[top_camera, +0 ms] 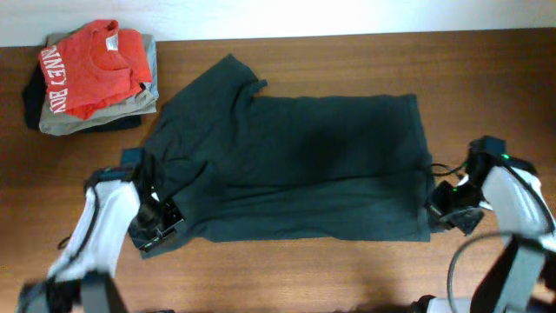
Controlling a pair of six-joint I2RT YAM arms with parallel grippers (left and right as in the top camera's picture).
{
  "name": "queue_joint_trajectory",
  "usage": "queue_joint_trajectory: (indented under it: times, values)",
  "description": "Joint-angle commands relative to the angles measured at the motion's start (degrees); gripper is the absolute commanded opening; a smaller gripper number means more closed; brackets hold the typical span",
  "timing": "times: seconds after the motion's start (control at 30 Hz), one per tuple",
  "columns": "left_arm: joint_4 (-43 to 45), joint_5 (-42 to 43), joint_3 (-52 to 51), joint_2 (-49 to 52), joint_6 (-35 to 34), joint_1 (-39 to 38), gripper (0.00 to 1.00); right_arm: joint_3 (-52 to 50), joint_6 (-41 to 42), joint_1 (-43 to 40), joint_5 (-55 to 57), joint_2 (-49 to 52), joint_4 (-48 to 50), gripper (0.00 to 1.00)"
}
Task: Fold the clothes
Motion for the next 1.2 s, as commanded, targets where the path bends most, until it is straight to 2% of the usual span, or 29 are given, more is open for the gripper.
queue_joint_trajectory:
  times: [0.0,0.1,0.13,0.17,0.2,0.23,0.3,0.37,0.43,0.53,0.6,0.63,0.73,0.8,0.9,0.97,1.0,1.07,1.1,1.17]
  values:
    - [0.4,-0.4,0.4,-7.9,-1.7,0.2,0.01,1.4,-1.2,-0.3,0.9,-11.3,-1.7,0.04]
    - [6.2,1.7,3.1,-11.3,-1.8,0.2,0.13,5.3,-4.1,0.5,-1.7,-17.0,-1.7,0.05]
    - [8.0,3.5,4.8,-11.3,-0.9,0.1,0.21,6.8,-5.7,0.5,-2.3,-17.0,-1.7,0.14]
    - [10.3,6.4,6.7,-11.3,1.5,0.0,0.43,8.8,-7.4,0.5,-3.5,-16.8,-1.8,0.33]
    - [13.4,8.5,9.8,-11.3,3.0,-0.4,0.93,12.4,-8.7,0.5,-5.4,-16.5,-2.1,0.64]
    - [16.8,8.6,12.8,-11.1,3.4,-1.2,0.99,16.2,-9.1,0.5,-6.5,-16.0,-2.4,0.77]
    - [22.8,8.6,17.8,-9.4,5.4,-3.4,0.99,22.4,-9.4,0.5,-7.5,-15.0,-2.8,0.80]
    - [28.1,8.1,25.0,-3.6,11.6,-8.5,0.99,29.4,-10.8,1.6,-9.0,-12.7,-4.7,0.80]
    - [29.1,4.5,36.2,9.0,15.0,-13.6,0.99,31.8,-11.6,5.3,-8.9,-10.4,-7.3,0.80]
    - [29.0,3.8,52.1,27.8,19.5,-16.0,0.99,31.8,-11.6,10.2,-8.5,-6.5,-9.5,0.80]
    - [27.7,2.7,63.9,41.0,26.8,-18.1,0.99,31.8,-11.6,13.8,-8.5,-2.4,-10.3,0.80]
    - [27.1,0.8,67.4,45.3,26.8,-19.0,0.99,31.8,-11.6,14.8,-8.5,-1.1,-10.3,0.80]
    - [28.5,-3.1,73.4,55.7,33.0,-21.8,0.99,31.8,-11.6,17.1,-8.1,3.1,-10.5,0.78]
    - [31.0,-6.7,73.4,58.1,33.4,-23.3,0.95,31.8,-11.4,17.7,-6.0,4.2,-11.1,0.77]
    - [33.1,-7.6,73.4,60.6,34.0,-24.4,0.95,31.8,-11.4,17.7,-5.2,4.2,-11.3,0.77]
    - [33.1,-10.2,73.4,62.0,33.8,-24.5,0.90,31.8,-11.4,17.7,-4.8,4.2,-11.3,0.74]
    - [33.1,-12.8,73.4,62.5,33.0,-24.5,0.83,31.8,-11.4,17.7,-4.1,4.2,-11.3,0.71]
    - [33.4,-14.4,73.4,62.9,32.7,-24.4,0.65,31.8,-11.4,17.7,-3.4,4.2,-10.6,0.71]
    - [33.7,-14.4,73.4,62.9,32.5,-24.3,0.50,31.8,-11.4,17.7,-3.0,4.2,-9.8,0.71]
    - [34.1,-14.4,73.4,62.9,31.7,-24.2,0.38,31.8,-11.4,17.7,-2.2,4.2,-6.9,0.70]
